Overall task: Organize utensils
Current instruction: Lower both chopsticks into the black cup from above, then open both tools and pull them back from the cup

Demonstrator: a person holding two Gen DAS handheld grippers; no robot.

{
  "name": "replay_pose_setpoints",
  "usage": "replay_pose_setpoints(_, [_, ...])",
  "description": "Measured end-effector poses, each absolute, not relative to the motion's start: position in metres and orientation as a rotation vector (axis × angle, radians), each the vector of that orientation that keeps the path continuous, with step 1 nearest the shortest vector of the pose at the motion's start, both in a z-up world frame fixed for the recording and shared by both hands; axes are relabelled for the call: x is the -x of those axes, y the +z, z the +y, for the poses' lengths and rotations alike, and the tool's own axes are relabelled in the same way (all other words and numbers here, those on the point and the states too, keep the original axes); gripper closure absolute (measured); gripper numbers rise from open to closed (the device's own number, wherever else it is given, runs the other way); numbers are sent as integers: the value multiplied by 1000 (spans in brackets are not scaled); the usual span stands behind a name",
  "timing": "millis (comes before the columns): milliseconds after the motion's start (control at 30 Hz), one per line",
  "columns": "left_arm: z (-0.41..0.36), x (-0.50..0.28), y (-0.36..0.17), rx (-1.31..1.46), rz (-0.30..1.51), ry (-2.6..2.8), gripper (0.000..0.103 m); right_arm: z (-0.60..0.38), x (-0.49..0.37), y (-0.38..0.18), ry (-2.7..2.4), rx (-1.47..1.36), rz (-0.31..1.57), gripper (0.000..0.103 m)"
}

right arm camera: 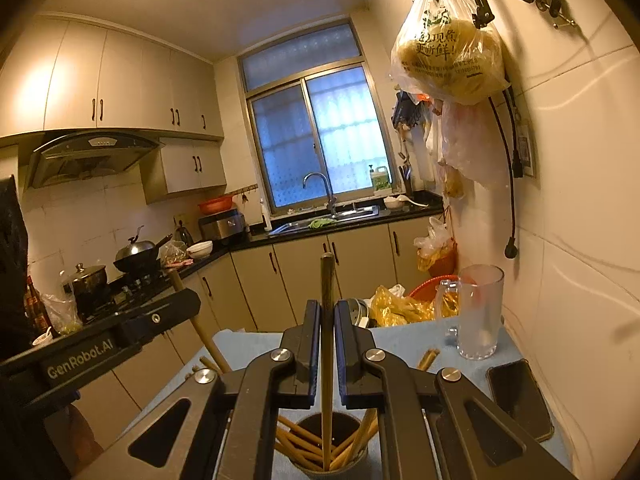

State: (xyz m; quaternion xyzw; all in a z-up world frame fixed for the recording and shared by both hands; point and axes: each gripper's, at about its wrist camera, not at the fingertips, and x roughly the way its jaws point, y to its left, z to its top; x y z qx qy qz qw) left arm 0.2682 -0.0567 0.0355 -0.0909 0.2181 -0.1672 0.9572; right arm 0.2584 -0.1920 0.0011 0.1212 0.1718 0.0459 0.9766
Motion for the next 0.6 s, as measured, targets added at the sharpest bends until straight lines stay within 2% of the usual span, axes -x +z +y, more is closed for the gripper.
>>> replay_pose_setpoints(467, [-57, -263, 21, 157, 504, -360, 96, -198, -251, -21, 107, -248, 425, 94])
replay_pose_setpoints(600, [-58, -261, 18, 140, 525, -360, 96, -199, -251, -24, 114, -259, 440, 91])
